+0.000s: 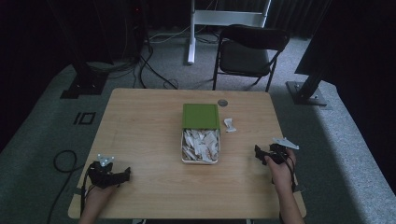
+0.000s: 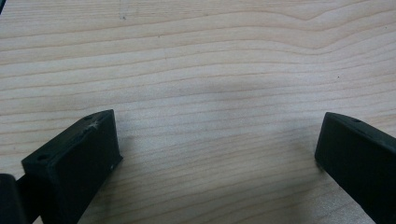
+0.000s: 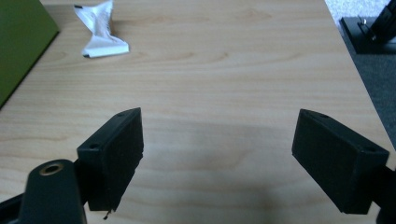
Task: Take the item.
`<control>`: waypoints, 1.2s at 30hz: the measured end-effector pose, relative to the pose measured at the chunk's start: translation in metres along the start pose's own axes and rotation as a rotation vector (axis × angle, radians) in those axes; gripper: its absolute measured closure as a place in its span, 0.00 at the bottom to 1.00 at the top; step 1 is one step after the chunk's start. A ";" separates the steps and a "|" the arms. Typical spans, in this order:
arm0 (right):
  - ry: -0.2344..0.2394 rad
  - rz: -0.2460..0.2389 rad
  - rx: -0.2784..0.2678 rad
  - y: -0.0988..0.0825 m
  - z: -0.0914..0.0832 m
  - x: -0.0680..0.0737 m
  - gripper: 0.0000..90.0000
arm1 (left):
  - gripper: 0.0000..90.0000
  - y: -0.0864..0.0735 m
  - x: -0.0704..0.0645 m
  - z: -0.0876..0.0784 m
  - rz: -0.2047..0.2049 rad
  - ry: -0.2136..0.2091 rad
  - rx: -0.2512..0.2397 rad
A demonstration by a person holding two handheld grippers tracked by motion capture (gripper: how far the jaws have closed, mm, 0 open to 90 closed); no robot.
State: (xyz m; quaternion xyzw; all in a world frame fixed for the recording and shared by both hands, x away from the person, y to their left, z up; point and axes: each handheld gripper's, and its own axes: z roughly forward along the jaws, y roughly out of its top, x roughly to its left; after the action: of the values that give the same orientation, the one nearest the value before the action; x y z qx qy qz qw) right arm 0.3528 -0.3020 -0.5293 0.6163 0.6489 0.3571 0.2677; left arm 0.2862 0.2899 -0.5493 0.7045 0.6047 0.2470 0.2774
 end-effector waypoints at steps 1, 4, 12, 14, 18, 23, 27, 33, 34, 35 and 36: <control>0.001 0.004 0.003 -0.002 -0.001 -0.001 0.18 | 0.01 0.000 0.000 0.000 0.000 0.000 -0.001; 0.009 -0.006 0.013 -0.007 -0.003 -0.002 0.18 | 0.01 0.000 0.000 0.000 0.000 0.000 -0.001; 0.005 -0.011 0.028 -0.027 -0.016 -0.008 0.18 | 0.01 0.000 0.000 0.000 0.002 0.000 0.001; -0.003 -0.011 0.035 -0.032 -0.018 -0.010 0.18 | 0.01 0.000 0.000 0.000 0.001 0.000 0.000; 0.002 -0.010 0.040 -0.041 -0.024 -0.013 0.18 | 0.01 0.000 0.000 0.000 0.001 0.000 0.001; 0.000 -0.018 0.048 -0.049 -0.034 -0.015 0.18 | 0.01 0.000 0.000 0.000 0.001 0.000 0.000; 0.006 -0.024 0.072 -0.055 -0.042 -0.016 0.18 | 0.01 0.000 0.000 0.000 0.002 0.000 0.001; 0.005 -0.034 0.081 -0.067 -0.050 -0.015 0.16 | 0.01 0.000 0.000 0.000 0.001 0.001 0.000; -0.004 -0.031 0.077 -0.068 -0.051 -0.015 0.16 | 0.01 0.000 0.000 0.000 0.001 0.000 0.000; -0.020 -0.037 0.075 -0.070 -0.053 -0.015 0.16 | 0.01 0.000 0.000 0.000 0.001 0.000 0.000; -0.032 -0.050 0.081 -0.070 -0.054 -0.015 0.16 | 0.01 0.000 0.000 0.000 0.002 0.001 0.000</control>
State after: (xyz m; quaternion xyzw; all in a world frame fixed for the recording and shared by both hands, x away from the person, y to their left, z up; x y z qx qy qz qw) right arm 0.2691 -0.3234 -0.5542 0.6160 0.6735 0.3139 0.2617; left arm 0.2862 0.2900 -0.5493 0.7050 0.6043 0.2473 0.2769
